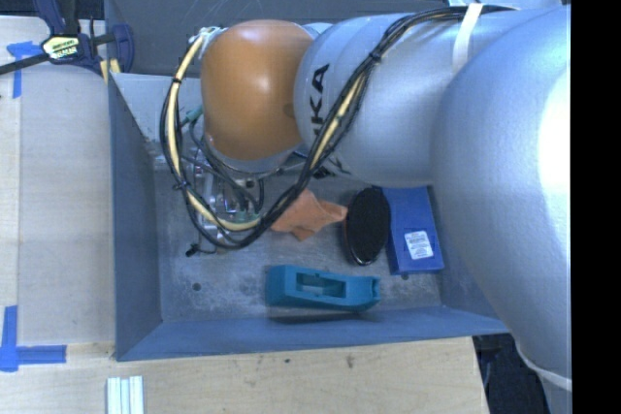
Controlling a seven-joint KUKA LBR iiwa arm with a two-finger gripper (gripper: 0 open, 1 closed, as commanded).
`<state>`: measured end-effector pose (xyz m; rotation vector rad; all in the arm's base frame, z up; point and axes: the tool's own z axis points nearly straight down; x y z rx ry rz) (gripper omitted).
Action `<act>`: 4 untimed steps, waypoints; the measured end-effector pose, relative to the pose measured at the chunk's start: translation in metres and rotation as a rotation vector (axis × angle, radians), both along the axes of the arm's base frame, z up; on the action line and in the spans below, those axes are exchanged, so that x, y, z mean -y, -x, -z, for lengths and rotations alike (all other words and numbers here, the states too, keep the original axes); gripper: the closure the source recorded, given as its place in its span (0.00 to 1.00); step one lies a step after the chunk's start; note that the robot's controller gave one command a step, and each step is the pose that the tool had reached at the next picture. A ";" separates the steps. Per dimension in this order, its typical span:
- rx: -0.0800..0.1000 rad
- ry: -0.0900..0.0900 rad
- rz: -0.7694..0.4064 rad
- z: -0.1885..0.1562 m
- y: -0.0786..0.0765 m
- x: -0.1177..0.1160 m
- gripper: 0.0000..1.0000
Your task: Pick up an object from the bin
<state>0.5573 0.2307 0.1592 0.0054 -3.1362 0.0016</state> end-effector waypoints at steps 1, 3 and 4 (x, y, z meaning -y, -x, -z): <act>0.008 -0.002 0.003 -0.005 -0.002 0.001 0.00; 0.013 -0.002 -0.071 0.006 -0.043 0.039 0.00; 0.006 -0.003 -0.079 0.019 -0.036 0.050 0.00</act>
Offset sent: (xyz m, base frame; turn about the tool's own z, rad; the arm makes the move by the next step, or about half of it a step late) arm 0.0677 -0.0379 -0.0033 -0.1405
